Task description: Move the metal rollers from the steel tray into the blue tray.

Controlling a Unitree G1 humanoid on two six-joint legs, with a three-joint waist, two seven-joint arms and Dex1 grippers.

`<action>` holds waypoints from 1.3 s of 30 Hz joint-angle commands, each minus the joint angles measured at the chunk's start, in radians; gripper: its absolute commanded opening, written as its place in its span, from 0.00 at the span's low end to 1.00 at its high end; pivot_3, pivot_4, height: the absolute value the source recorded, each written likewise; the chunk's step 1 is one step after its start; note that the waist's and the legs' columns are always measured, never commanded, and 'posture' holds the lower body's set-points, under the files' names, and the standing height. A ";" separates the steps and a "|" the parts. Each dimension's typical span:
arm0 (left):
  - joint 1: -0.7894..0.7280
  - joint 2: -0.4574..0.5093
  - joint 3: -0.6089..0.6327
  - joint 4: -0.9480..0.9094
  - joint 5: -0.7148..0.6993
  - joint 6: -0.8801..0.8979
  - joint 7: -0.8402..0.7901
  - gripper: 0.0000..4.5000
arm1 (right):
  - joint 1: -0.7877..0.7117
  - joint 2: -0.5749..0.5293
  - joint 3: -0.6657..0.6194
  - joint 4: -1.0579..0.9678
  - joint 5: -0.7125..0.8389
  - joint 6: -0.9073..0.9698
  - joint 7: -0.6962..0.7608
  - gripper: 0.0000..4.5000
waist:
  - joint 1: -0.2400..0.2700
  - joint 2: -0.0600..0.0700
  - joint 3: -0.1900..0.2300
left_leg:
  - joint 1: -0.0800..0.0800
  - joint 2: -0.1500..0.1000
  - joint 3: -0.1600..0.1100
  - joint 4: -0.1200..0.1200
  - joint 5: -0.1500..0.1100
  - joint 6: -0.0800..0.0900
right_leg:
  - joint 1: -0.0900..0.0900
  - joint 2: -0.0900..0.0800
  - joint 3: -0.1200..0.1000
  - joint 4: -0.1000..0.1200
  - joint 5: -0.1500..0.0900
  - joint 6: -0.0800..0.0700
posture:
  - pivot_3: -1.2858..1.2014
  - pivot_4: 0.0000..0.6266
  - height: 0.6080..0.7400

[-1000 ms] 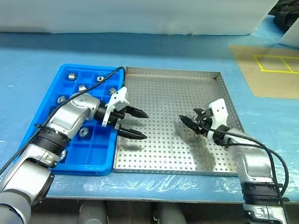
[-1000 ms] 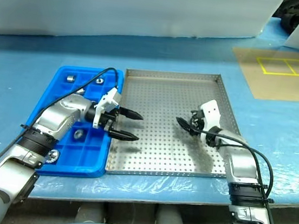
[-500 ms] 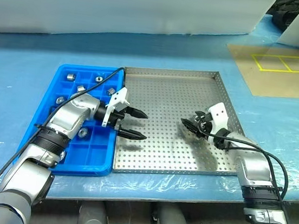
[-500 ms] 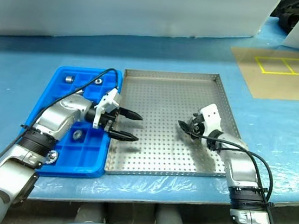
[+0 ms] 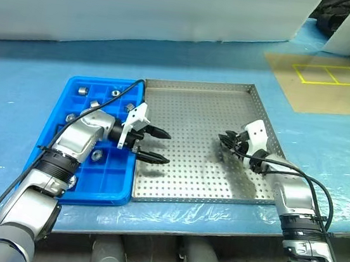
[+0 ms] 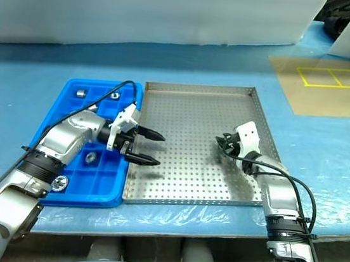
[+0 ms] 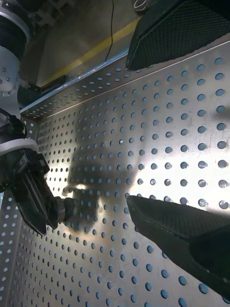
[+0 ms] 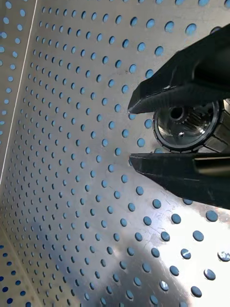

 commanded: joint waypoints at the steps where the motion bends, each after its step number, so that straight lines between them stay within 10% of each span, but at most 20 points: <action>1: 0.005 0.010 0.022 -0.051 -0.007 -0.003 0.007 0.98 | 0.001 0.009 0.022 0.005 0.001 -0.002 0.020 0.18 | 0.000 0.000 0.000 | 0.000 0.000 0.000 0.000 0.000 0.000 | 0.000 0.000 0.000 0.000 0.000 0.000 | 0.38 0.24 1.00; 20: 0.070 0.261 0.212 -0.133 -0.079 0.096 0.002 0.98 | -0.272 0.106 0.218 -0.069 0.044 0.058 0.245 0.18 | 0.013 0.001 0.000 | -0.004 0.002 0.002 -0.006 0.002 -0.003 | -0.009 0.002 0.000 0.000 0.000 0.000 | 0.47 0.24 1.00; 27: 0.313 0.408 0.388 -0.369 -0.173 0.196 0.051 0.98 | -0.381 0.157 0.321 0.097 0.022 -0.029 0.451 0.18 | 0.061 0.001 0.001 | -0.011 0.002 0.000 -0.006 0.002 -0.003 | -0.014 -0.001 -0.005 0.000 0.000 0.000 | 0.55 0.24 1.00; 39: 0.808 0.398 0.672 -0.853 -0.348 0.364 0.248 0.98 | -0.537 0.250 0.396 0.335 0.018 -0.120 0.764 0.18 | 0.142 0.000 0.001 | -0.018 0.009 -0.006 -0.006 0.001 -0.002 | -0.015 -0.003 -0.023 0.001 -0.002 -0.004 | 0.67 0.24 1.00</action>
